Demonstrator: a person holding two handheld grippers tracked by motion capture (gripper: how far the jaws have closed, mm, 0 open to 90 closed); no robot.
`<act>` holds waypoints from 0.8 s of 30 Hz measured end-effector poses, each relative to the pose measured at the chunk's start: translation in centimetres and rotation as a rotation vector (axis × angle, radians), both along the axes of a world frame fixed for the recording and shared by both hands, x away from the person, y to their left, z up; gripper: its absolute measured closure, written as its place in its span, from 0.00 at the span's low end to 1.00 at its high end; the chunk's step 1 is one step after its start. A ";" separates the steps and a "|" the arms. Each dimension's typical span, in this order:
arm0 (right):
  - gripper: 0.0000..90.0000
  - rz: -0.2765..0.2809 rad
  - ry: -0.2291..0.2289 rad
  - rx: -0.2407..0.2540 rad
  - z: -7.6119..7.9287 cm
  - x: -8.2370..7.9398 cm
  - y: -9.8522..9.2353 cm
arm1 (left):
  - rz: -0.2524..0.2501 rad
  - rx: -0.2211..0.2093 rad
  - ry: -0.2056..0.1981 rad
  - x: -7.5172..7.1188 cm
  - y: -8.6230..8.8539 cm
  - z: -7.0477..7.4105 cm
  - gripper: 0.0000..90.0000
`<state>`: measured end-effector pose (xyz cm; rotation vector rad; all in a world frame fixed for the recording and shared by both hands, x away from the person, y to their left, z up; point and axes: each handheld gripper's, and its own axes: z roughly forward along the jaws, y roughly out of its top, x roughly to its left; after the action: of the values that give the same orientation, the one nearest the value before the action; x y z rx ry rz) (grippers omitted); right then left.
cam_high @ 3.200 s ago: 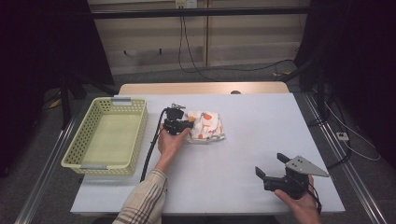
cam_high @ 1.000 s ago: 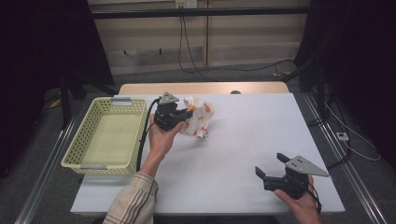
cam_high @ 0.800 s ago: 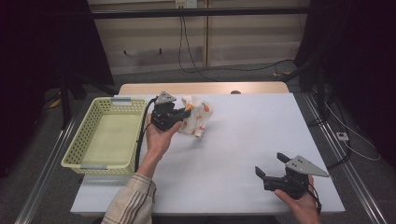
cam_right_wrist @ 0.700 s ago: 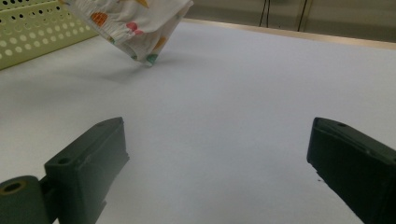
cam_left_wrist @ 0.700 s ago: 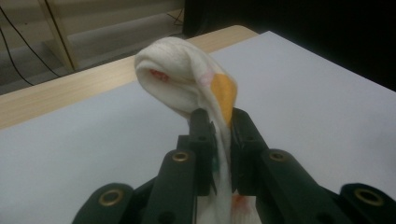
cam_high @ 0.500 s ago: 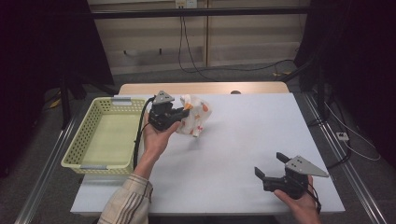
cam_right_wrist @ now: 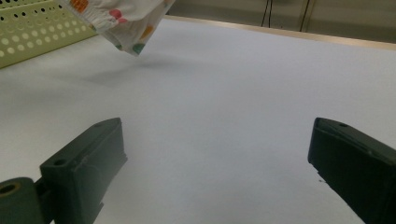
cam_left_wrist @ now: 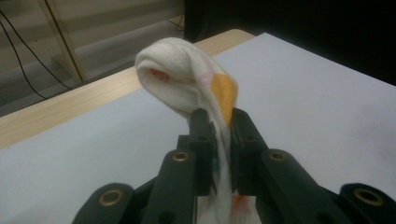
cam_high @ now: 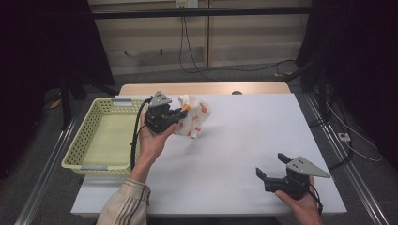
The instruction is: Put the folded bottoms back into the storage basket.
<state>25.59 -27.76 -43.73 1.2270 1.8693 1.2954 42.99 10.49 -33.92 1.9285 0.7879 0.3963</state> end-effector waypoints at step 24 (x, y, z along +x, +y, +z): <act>0.05 -0.007 0.001 -0.003 0.0 0.0 -0.1 | 0.015 0.016 -0.063 -1.7 1.3 1.7 0.91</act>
<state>25.60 -27.84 -43.76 1.2322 1.8654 1.2879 41.34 11.80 -32.25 1.9169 0.7600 0.4715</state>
